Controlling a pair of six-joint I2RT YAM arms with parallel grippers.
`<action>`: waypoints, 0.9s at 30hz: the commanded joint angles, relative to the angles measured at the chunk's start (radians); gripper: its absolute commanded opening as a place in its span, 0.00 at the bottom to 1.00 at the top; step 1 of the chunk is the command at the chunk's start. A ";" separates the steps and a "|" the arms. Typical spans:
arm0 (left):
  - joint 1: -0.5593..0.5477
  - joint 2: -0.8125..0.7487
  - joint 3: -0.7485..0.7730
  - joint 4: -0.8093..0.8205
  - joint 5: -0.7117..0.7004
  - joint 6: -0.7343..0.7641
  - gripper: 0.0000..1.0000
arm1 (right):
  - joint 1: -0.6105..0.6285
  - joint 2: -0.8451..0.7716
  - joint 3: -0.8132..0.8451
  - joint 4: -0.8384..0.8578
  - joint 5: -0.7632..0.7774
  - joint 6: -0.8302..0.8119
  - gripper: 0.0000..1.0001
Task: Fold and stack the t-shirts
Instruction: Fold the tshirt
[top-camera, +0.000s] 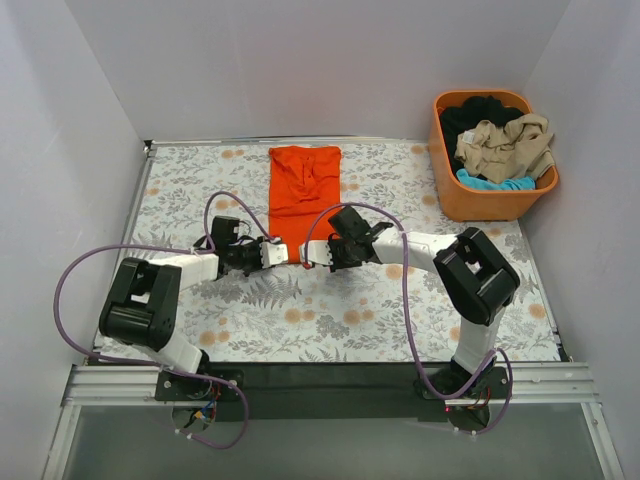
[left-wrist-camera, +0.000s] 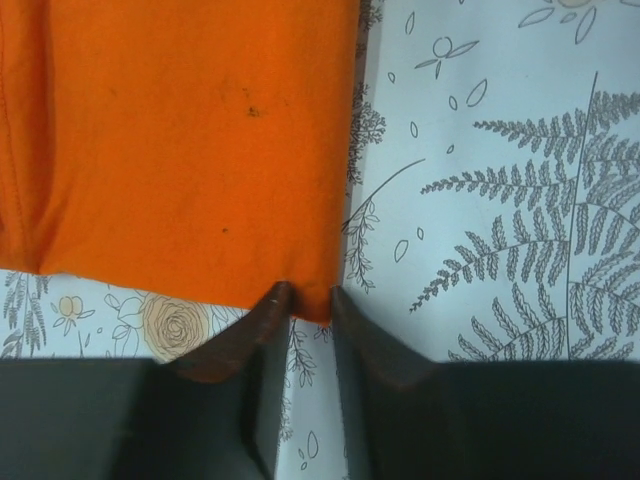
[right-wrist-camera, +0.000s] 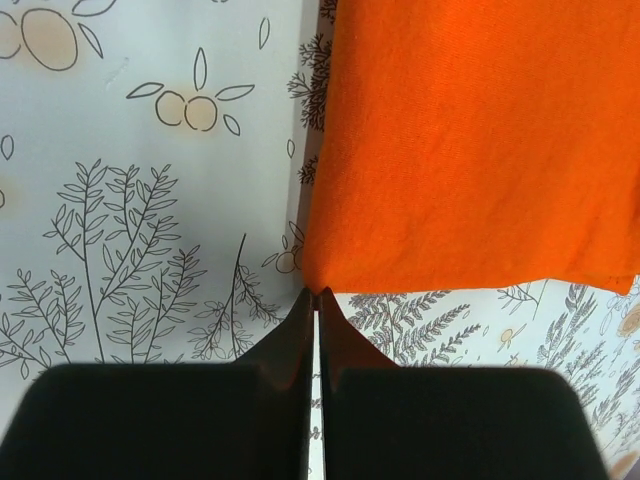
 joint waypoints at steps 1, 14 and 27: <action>-0.003 0.022 0.004 0.011 -0.016 0.044 0.20 | -0.004 -0.002 0.010 0.015 -0.011 0.006 0.01; -0.013 -0.194 -0.039 -0.183 0.043 0.032 0.00 | -0.009 -0.141 0.001 -0.083 -0.109 0.075 0.01; -0.013 -0.551 -0.031 -0.542 0.171 -0.022 0.00 | 0.076 -0.415 -0.066 -0.264 -0.185 0.222 0.01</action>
